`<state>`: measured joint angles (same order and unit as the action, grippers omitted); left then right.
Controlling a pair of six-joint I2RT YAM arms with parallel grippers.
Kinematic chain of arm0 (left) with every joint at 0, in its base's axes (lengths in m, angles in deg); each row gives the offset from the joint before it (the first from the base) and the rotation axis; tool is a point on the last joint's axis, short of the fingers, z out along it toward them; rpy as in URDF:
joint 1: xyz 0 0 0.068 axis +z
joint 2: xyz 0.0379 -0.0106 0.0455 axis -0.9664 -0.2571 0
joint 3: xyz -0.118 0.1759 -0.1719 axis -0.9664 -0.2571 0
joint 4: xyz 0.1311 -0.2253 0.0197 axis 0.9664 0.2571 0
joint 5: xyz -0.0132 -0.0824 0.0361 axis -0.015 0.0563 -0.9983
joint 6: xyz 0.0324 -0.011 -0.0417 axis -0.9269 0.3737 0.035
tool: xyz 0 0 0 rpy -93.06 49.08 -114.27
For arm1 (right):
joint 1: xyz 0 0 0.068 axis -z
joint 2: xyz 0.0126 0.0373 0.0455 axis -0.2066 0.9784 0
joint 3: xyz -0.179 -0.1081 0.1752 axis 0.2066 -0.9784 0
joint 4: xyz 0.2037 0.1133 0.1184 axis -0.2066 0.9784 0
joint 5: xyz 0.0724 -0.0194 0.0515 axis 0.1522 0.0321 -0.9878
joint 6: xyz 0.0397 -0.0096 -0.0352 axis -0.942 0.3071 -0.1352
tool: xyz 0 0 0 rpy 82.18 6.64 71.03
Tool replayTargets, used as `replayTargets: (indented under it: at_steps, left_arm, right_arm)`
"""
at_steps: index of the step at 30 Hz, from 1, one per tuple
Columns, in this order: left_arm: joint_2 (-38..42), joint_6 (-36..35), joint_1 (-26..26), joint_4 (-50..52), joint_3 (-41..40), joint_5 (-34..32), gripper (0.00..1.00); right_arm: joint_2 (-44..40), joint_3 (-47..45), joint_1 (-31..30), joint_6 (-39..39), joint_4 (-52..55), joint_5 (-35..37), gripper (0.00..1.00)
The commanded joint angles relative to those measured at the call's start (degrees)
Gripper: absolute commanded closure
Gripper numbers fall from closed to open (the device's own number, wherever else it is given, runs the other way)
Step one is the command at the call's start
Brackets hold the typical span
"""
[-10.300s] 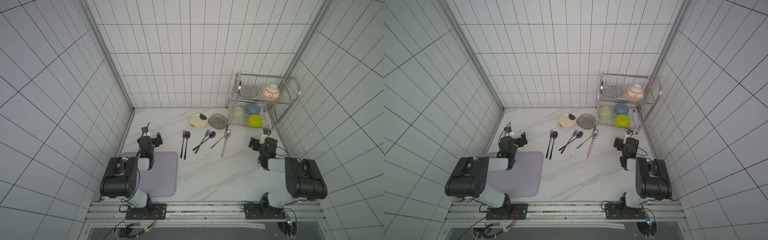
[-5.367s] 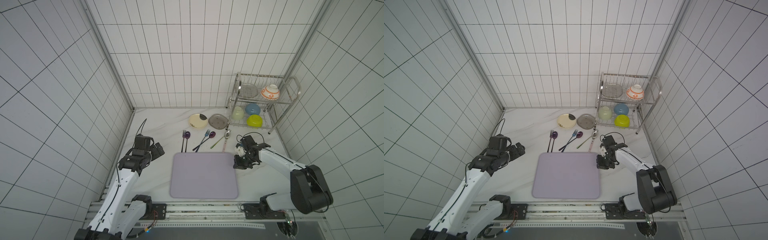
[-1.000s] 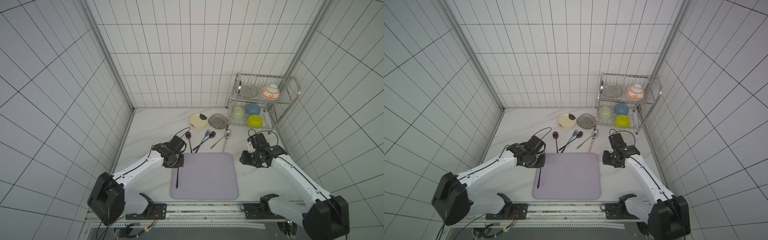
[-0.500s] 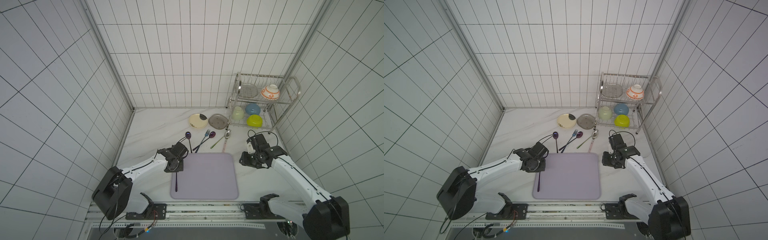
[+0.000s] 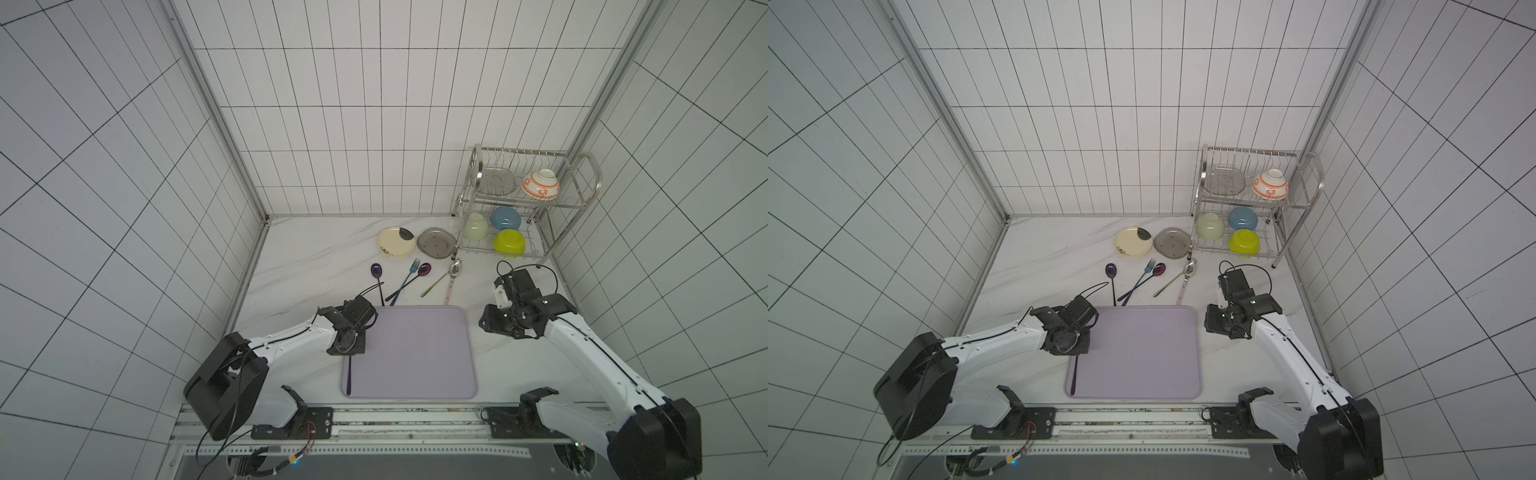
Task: Set the spoon and fork side by side
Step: Place the fork on the tray, then pick up the spoon from the center of the board.
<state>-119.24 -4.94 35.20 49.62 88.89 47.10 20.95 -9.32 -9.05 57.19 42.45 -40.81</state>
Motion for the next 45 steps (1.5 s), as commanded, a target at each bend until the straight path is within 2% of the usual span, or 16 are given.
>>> replayTargets:
  at_steps: [1, 3, 12, 22, 24, 29, 32, 34, 40, 45]
  left_arm:
    - [0.79, 1.05, -0.44, -1.13, -0.31, -1.98, 1.00]
    - [0.29, 0.69, -0.48, -1.46, -0.05, -2.01, 1.00]
    - [0.79, 0.11, -0.49, -2.29, -0.04, -1.29, 0.82]
    - [2.60, -0.38, -0.62, -1.18, 2.42, -0.21, 0.73]
    - [3.50, -0.32, -0.57, 0.05, 4.49, -0.50, 0.67]
    - [2.38, 0.06, -0.47, 4.36, 13.57, -4.06, 0.45]
    - [-2.36, -0.04, -0.01, 5.60, 20.76, -6.56, 0.34]
    - [-7.43, -0.06, 0.58, 6.23, 26.29, -7.38, 0.31]
    - [-25.45, 0.59, 4.03, 10.42, 44.97, -8.95, 0.29]
    - [-39.31, 0.25, 7.08, 12.38, 57.04, -7.53, 0.34]
  right_arm:
    - [-0.82, -0.72, 0.33, 0.26, 1.26, 0.24, 0.60]
    - [-0.91, -0.71, 0.35, 0.24, 1.31, 0.24, 0.60]
    - [-0.95, -0.77, 0.36, 0.27, 1.36, 0.16, 0.60]
    - [-0.93, -0.71, 0.36, 0.31, 1.38, 0.49, 0.60]
    - [-1.08, -0.74, 0.34, 0.25, 1.32, 0.73, 0.61]
    - [-1.02, -0.76, 0.32, 0.12, 1.27, 1.20, 0.60]
    - [-0.96, -0.71, 0.32, 0.02, 1.09, 1.39, 0.60]
    - [-0.84, -0.73, 0.33, -0.06, 0.91, 1.46, 0.60]
    - [-0.19, -0.83, 0.37, 0.03, 0.18, 1.44, 0.60]
    - [0.28, -0.72, 0.33, -0.32, -0.93, 1.03, 0.60]
